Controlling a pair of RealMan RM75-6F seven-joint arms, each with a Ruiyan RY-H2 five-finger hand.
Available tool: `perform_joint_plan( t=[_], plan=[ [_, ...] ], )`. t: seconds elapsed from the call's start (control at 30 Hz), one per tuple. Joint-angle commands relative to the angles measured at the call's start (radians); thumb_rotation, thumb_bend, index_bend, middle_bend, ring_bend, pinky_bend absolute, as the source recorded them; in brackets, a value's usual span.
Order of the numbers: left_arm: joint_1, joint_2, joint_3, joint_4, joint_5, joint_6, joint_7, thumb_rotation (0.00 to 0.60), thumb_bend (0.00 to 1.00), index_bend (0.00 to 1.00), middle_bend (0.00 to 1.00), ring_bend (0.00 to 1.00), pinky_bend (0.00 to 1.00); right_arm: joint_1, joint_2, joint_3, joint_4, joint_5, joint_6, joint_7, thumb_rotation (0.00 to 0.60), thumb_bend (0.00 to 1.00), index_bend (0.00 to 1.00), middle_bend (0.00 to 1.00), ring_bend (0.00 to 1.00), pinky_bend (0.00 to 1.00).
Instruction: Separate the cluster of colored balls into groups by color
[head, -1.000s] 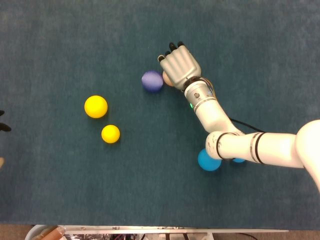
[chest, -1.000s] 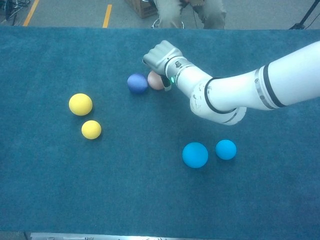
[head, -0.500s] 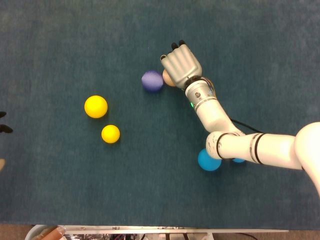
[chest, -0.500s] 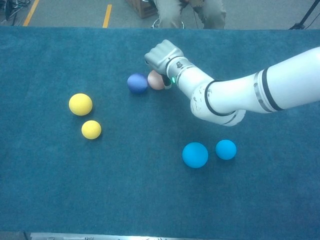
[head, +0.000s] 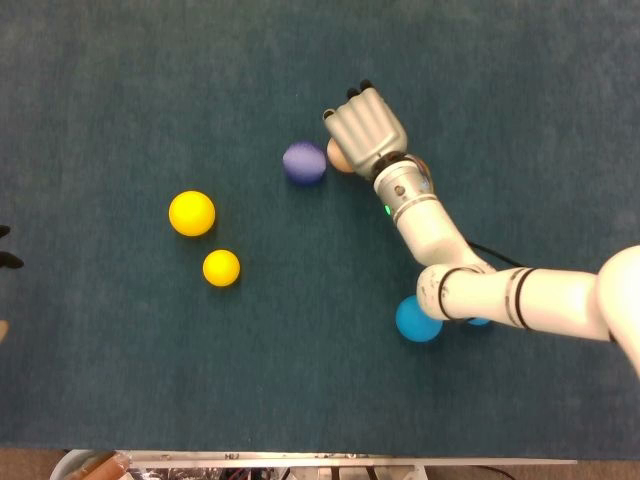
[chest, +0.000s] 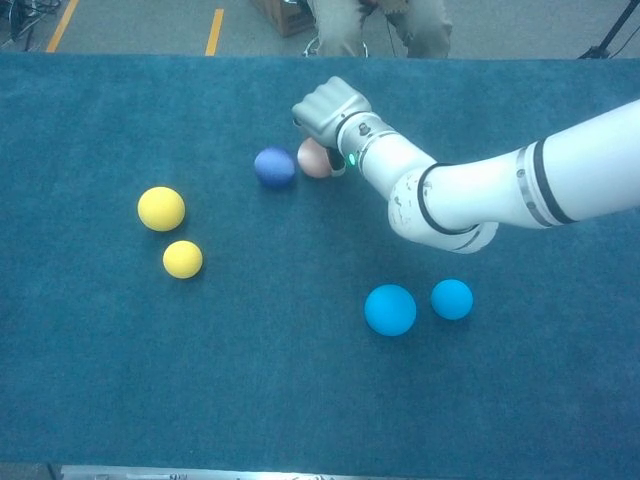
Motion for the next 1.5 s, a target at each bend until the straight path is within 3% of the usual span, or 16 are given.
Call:
perform_joint_plan(
  t=[0.03, 0.3, 0.63, 1.07, 1.5],
  plan=[
    [0.0, -0.001, -0.002, 0.001, 0.002, 0.001, -0.002, 0.6, 0.29, 0.27, 0.13, 0.03, 0.08, -0.027, 0.062, -0.004, -0.069, -0.026, 0.026, 0.014, 0.6, 0.25, 0.47, 0.52, 0.27, 0.25],
    [-0.008, -0.008, -0.008, 0.001, 0.012, -0.007, 0.006, 0.6, 0.3, 0.27, 0.13, 0.03, 0.08, -0.108, 0.249, -0.053, -0.248, -0.063, 0.076, 0.044, 0.6, 0.25, 0.47, 0.51, 0.27, 0.25],
    [-0.016, -0.024, -0.009, 0.013, 0.009, -0.027, 0.0, 0.6, 0.3, 0.27, 0.13, 0.03, 0.08, -0.212, 0.383, -0.147, -0.328, -0.109, 0.079, 0.106, 0.6, 0.25, 0.47, 0.51, 0.27, 0.25],
    [-0.016, -0.032, -0.01, 0.008, 0.009, -0.026, 0.008, 0.6, 0.3, 0.27, 0.13, 0.03, 0.08, -0.242, 0.377, -0.178, -0.315, -0.129, 0.048, 0.125, 0.6, 0.23, 0.47, 0.49, 0.28, 0.25],
    [-0.022, -0.032, -0.017, 0.006, 0.02, -0.019, 0.011, 0.6, 0.3, 0.27, 0.13, 0.03, 0.08, -0.243, 0.398, -0.186, -0.349, -0.117, 0.042, 0.117, 0.6, 0.21, 0.29, 0.4, 0.24, 0.25]
  ],
)
